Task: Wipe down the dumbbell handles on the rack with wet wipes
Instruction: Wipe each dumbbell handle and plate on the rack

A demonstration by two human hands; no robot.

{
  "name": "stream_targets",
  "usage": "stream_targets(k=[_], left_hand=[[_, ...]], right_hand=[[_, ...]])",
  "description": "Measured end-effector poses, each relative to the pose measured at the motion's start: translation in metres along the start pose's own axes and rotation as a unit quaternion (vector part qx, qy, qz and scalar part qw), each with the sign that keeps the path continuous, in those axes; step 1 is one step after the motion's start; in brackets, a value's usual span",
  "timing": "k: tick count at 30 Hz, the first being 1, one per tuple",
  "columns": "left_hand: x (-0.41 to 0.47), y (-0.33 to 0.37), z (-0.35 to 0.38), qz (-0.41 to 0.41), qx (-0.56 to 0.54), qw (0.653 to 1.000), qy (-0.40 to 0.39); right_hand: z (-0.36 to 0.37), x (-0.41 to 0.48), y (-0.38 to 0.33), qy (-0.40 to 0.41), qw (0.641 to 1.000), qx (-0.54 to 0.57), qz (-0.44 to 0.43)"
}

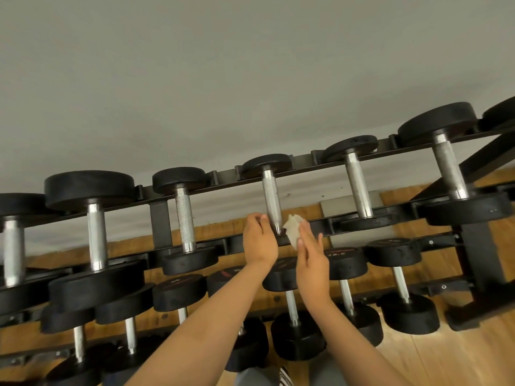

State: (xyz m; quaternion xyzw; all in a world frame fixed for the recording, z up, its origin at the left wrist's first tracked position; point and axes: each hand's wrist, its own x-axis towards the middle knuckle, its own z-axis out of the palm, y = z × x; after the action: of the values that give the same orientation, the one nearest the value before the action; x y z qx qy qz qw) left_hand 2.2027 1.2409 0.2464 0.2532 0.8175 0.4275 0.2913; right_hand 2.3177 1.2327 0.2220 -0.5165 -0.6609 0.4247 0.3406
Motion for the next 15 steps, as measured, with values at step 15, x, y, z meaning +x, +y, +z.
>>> stream_targets(k=[15], left_hand=[[0.005,-0.009,-0.008,-0.027,-0.057,0.998,-0.011]], right_hand=[[-0.008,0.018,0.014,-0.080,0.982,0.041,0.168]])
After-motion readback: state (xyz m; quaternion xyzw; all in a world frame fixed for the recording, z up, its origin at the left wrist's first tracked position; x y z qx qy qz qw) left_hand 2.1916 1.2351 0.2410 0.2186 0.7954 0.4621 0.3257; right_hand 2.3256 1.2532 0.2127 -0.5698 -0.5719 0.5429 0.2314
